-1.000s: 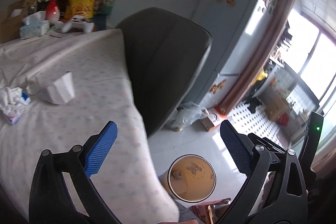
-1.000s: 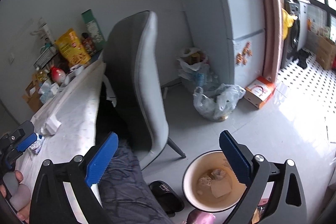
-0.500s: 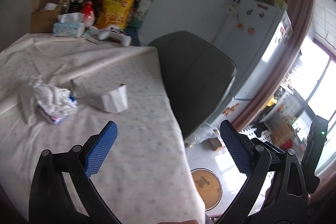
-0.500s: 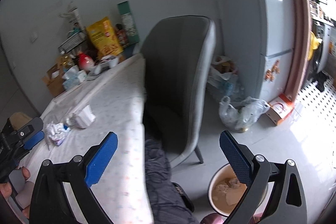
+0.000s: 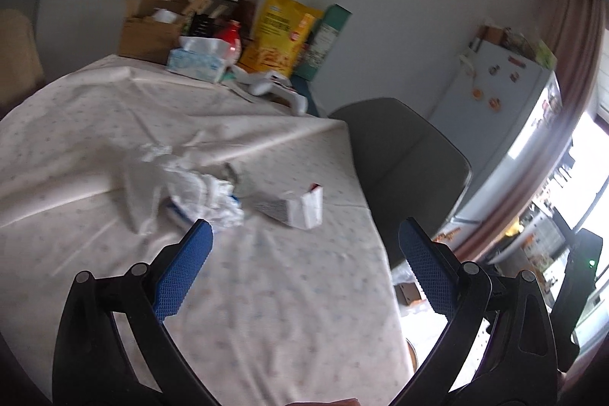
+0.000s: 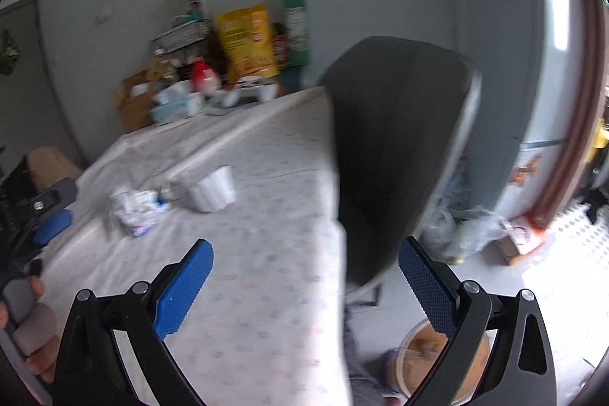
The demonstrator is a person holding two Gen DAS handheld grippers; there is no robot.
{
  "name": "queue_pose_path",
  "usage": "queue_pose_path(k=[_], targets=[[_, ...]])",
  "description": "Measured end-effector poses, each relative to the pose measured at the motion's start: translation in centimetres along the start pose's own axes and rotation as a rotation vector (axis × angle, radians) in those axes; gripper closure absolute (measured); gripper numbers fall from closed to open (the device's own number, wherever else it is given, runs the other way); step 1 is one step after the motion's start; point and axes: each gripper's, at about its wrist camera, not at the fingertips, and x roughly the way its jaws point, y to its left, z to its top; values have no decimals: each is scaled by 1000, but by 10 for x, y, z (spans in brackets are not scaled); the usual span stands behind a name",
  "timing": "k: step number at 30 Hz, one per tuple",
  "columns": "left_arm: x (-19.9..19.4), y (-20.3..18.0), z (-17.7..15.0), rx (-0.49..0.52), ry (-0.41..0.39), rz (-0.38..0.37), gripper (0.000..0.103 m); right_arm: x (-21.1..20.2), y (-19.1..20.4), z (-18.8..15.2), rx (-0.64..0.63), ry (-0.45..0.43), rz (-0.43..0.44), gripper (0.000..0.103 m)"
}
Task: Collect trash
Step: 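Move both tools back over the table toward the plastic bag pile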
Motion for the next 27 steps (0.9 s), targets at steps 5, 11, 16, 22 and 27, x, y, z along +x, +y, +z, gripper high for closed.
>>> queue_pose_path(k=[5, 11, 16, 22, 27], targets=[[-11, 23, 4, -33, -17, 38, 6, 7, 26, 0, -48, 1, 51, 7], [-22, 49, 7, -64, -37, 88, 6, 16, 55, 2, -94, 7, 123, 7], [-29, 73, 9, -94, -47, 127, 6, 23, 74, 4, -127, 1, 166, 7], [-39, 101, 16, -126, -61, 157, 6, 37, 88, 8, -141, 15, 209, 8], [-41, 119, 23, -153, -74, 154, 6, 53, 97, 13, -140, 45, 237, 9]])
